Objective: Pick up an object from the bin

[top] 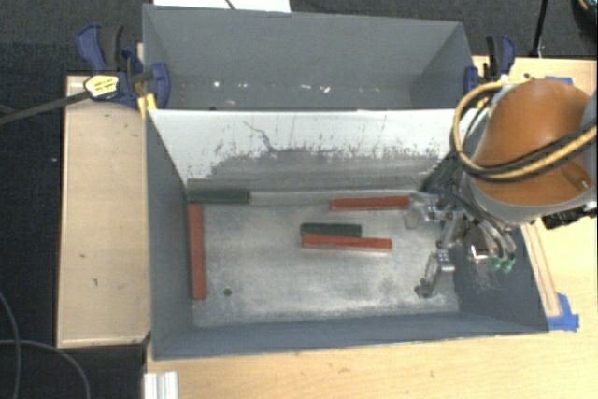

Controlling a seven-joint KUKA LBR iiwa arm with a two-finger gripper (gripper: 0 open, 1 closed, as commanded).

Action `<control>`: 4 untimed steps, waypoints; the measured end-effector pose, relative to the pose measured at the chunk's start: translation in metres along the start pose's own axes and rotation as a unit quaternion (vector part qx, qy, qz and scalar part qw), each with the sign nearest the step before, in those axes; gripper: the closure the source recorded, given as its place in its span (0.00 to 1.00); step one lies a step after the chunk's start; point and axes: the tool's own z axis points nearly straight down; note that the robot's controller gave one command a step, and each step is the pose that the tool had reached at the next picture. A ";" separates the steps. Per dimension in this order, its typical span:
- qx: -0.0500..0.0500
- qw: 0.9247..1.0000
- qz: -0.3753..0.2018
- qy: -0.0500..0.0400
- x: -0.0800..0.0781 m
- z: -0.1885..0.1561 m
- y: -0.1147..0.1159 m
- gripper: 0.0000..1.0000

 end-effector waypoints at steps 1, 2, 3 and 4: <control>-0.001 0.987 0.163 -0.001 -0.057 0.110 0.016 0.00; -0.002 0.964 0.267 -0.005 -0.085 0.128 0.051 0.00; -0.001 0.964 0.266 -0.009 -0.087 0.124 0.047 1.00; -0.001 0.966 0.258 -0.006 -0.091 0.118 0.043 1.00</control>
Offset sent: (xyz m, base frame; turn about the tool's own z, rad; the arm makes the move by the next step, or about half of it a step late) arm 0.0564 0.0152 -0.1079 0.3278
